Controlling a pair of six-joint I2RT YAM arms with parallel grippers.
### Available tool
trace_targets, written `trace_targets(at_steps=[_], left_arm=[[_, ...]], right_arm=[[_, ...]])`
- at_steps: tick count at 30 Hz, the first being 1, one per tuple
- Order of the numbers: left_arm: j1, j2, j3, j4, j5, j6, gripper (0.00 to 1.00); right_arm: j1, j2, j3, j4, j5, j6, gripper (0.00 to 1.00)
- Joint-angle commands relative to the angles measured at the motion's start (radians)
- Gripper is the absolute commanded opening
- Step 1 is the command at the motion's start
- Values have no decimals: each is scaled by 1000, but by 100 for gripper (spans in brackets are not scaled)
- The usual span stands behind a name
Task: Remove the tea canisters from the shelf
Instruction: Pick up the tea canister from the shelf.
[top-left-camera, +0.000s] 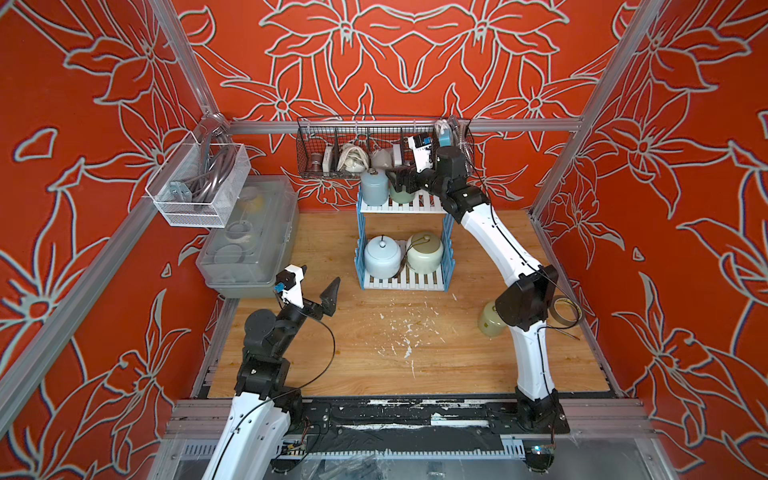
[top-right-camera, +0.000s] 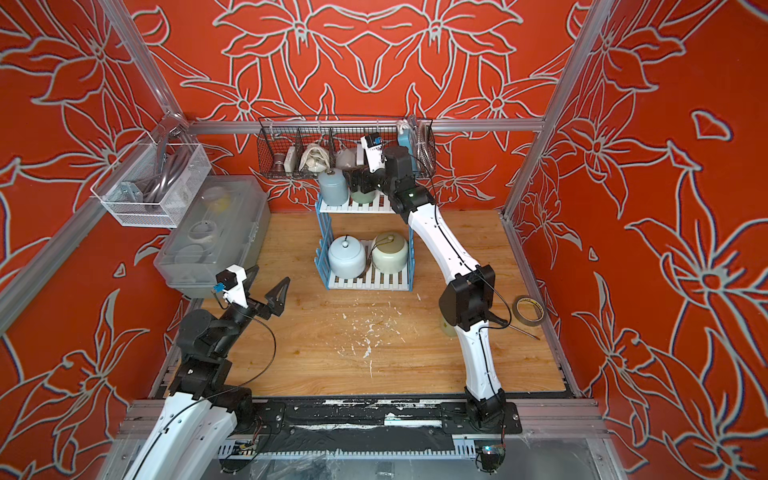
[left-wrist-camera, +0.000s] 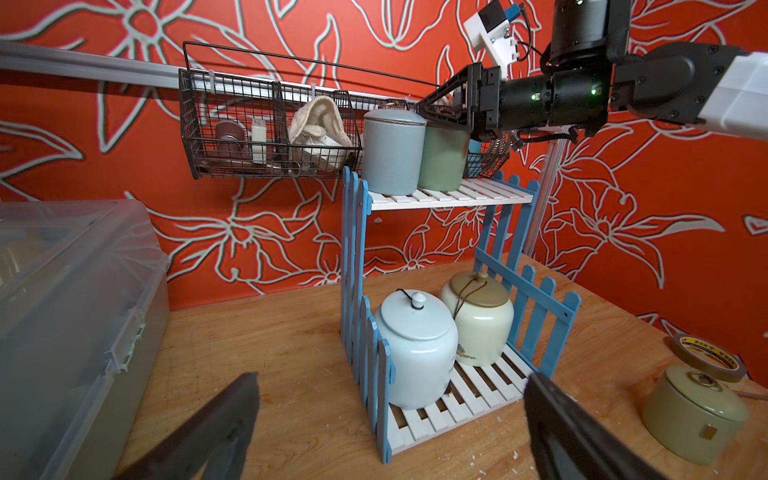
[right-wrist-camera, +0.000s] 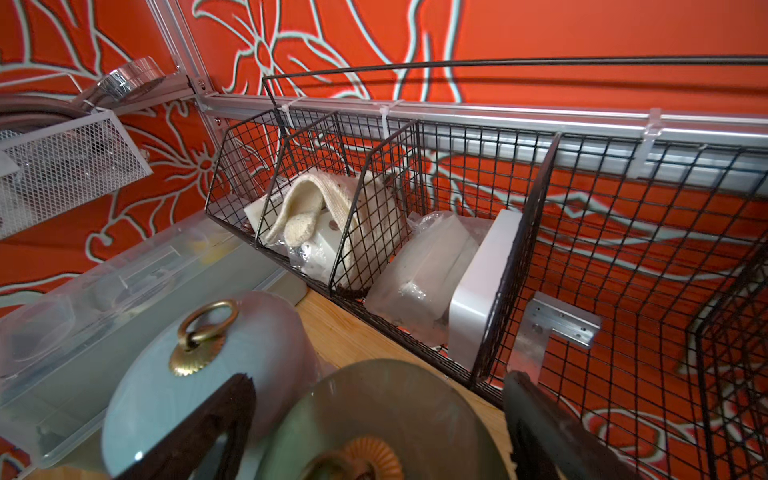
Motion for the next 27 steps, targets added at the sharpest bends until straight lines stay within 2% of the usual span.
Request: trace_targets(at_steps=[1,6,11,14,18,22,27], left_arm=[[-1,-7,19,3,2,7,98],[-8,-14,4,28,-1,17,98],[-14,-20,-4,39,-8,31,98],[-13,-17,8,21,1,18,98],[-18,-22,-4,37,-14,35,98],[-15,-15,14,11,-1,20,98],[-20,-17,-3,37,-14,35,98]], right_arm=[[7,9,-1,-16,20,-3,91],[6,-10,-38,-31,31,5,84],[11,-24,-74,-54,57,-21,86],[13,-52,-145,-6,74,-15,88],[17,-38,-103,-70,86,-55,91],[18,-63,-164,-44,117,-72,92],[19,-53,-129,-73,124,-77,89]])
